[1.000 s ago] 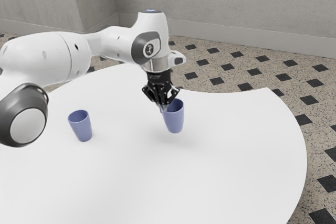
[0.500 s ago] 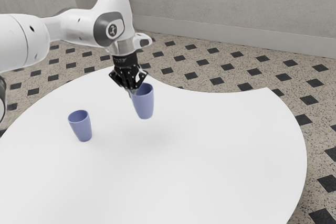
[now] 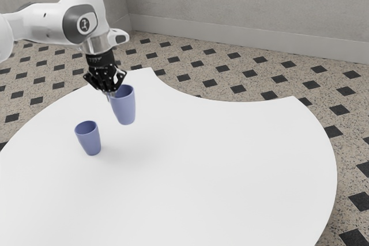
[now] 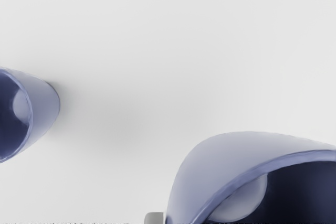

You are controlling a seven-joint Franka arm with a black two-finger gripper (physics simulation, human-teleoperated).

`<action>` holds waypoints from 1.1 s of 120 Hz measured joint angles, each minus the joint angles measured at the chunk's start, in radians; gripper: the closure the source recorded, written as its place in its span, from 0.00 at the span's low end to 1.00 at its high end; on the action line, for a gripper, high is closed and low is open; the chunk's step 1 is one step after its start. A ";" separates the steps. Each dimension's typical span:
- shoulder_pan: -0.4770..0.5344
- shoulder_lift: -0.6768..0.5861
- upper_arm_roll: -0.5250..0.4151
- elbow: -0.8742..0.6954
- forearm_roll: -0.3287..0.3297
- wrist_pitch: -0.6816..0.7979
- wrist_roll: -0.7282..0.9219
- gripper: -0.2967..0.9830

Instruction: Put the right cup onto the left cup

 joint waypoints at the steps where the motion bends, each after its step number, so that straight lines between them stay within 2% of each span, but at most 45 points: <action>1: 0.002 -0.002 0.000 -0.001 0.001 0.000 0.001 0.85; 41: 0.087 -0.075 0.000 -0.063 0.014 -0.003 0.024 0.85; 100: 0.195 -0.090 -0.002 -0.066 0.037 -0.020 0.053 0.85; 132: 0.233 -0.121 -0.008 -0.134 0.038 -0.013 0.061 0.85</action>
